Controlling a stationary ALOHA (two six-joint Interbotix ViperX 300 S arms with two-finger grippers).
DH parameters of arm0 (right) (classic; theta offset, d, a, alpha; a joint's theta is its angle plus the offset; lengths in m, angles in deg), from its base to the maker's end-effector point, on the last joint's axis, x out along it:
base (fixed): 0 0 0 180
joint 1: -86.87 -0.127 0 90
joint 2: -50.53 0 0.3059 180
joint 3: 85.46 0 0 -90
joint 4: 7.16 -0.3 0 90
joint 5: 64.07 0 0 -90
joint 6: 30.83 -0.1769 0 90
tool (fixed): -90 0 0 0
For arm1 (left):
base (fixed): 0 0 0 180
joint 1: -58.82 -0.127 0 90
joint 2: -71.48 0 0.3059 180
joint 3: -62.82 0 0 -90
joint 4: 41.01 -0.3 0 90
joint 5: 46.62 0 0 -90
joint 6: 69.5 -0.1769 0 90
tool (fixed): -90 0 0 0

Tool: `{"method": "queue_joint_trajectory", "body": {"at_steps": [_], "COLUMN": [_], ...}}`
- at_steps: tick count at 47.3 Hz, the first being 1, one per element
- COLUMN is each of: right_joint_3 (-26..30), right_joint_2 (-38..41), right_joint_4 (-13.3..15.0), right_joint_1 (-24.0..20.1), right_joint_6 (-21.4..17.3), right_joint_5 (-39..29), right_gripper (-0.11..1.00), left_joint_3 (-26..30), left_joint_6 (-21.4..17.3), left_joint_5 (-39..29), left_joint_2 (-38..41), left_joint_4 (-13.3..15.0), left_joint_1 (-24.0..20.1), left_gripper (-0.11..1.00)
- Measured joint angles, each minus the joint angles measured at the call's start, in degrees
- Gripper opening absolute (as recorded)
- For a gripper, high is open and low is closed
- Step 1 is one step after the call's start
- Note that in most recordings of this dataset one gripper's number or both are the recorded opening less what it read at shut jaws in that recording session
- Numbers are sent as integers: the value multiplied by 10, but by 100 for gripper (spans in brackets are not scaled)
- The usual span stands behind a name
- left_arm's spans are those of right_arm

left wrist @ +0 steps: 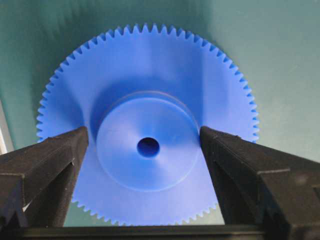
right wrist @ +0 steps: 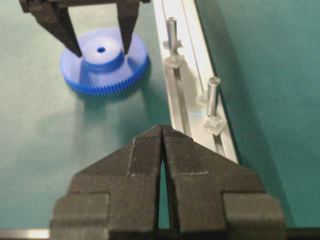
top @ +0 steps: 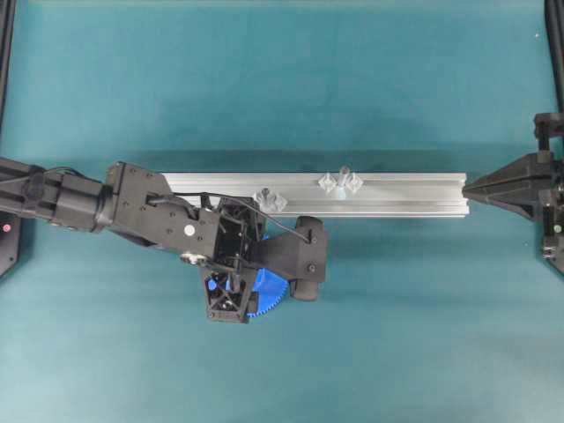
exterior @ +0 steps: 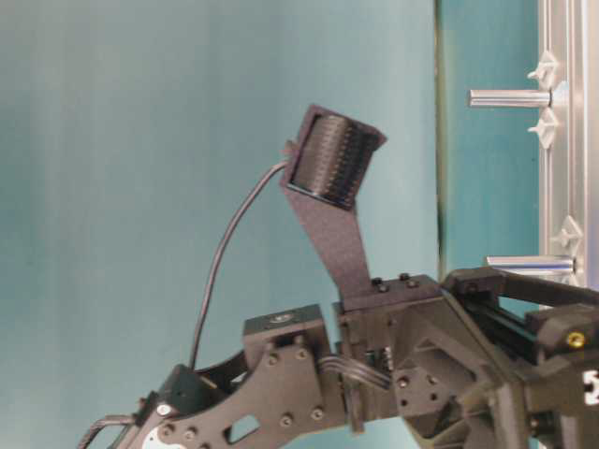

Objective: Find the location of the shaft and insert the large gear.
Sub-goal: 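Close the left gripper on the gear hub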

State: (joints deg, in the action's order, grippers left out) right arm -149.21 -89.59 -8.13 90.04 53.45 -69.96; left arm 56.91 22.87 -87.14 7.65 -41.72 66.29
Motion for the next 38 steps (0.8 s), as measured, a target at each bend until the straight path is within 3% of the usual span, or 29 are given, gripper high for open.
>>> {"method": "queue_joint_trajectory", "body": {"at_steps": [38], "right_joint_3": [0], "right_joint_2": [0], "right_joint_4": [1], "right_joint_1": [-1], "right_joint_6": [0], "right_joint_5": [0], "right_gripper": [1], "left_joint_3": [-11], "left_joint_6": [1], "left_joint_5": [4], "left_joint_2": [6], "left_joint_4": [-1], "left_joint_1": [0], "left_gripper": [90]}}
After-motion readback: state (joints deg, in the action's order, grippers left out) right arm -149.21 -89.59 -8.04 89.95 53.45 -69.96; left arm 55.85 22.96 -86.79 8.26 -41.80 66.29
